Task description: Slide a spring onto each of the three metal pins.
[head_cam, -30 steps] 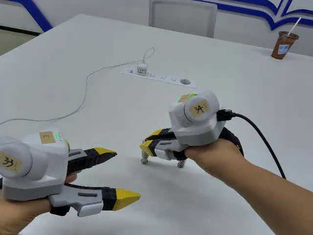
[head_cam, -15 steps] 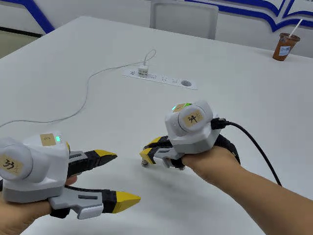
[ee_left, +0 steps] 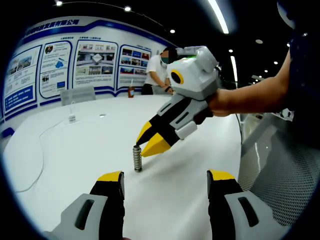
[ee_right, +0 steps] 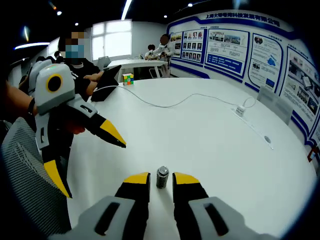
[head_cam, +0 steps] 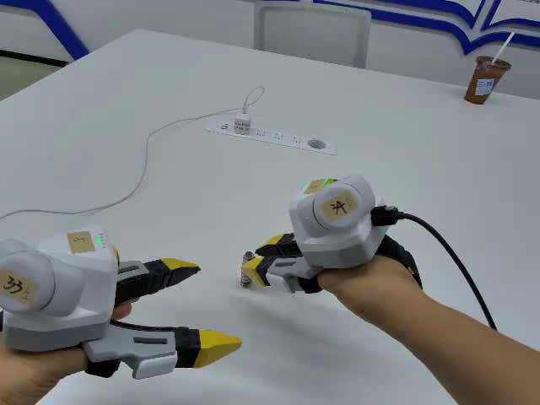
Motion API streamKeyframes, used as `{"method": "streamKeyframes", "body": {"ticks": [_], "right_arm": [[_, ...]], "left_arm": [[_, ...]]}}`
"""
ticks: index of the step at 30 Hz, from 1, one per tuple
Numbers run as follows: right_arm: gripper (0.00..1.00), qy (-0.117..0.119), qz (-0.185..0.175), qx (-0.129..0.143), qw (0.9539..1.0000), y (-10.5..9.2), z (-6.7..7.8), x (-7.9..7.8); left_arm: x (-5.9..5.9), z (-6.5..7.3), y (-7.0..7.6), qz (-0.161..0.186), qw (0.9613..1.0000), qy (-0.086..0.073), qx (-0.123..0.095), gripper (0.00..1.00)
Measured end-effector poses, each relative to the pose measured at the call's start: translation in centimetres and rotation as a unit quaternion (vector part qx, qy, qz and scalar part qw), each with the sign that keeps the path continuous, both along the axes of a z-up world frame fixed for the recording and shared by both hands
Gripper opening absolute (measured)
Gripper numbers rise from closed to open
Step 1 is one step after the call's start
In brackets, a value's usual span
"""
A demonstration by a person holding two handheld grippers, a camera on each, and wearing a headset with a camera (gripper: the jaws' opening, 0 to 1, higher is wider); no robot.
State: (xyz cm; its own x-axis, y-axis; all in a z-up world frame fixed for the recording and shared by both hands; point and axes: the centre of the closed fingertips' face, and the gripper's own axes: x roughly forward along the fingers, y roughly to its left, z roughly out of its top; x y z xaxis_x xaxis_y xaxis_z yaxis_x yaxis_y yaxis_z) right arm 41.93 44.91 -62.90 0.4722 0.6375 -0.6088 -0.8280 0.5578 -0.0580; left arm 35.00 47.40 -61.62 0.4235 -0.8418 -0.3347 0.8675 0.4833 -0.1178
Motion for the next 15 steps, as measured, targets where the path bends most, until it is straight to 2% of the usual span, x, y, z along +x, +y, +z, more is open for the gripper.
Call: {"method": "streamKeyframes", "body": {"ticks": [6, 15], "right_arm": [[0.21, -0.008, 0.006, 0.005, 0.9999, -0.9, 0.9, -1.8], [0.23, 0.001, 0.009, 0.015, 0.9999, -2.3, 1.4, -4.4]], "left_arm": [[0.0, -0.1, -0.1, -0.001, 1.0, 0.0, -0.001, 0.69], [-0.1, -0.1, -0.2, -0.002, 1.0, 0.002, -0.004, 0.71]]}}
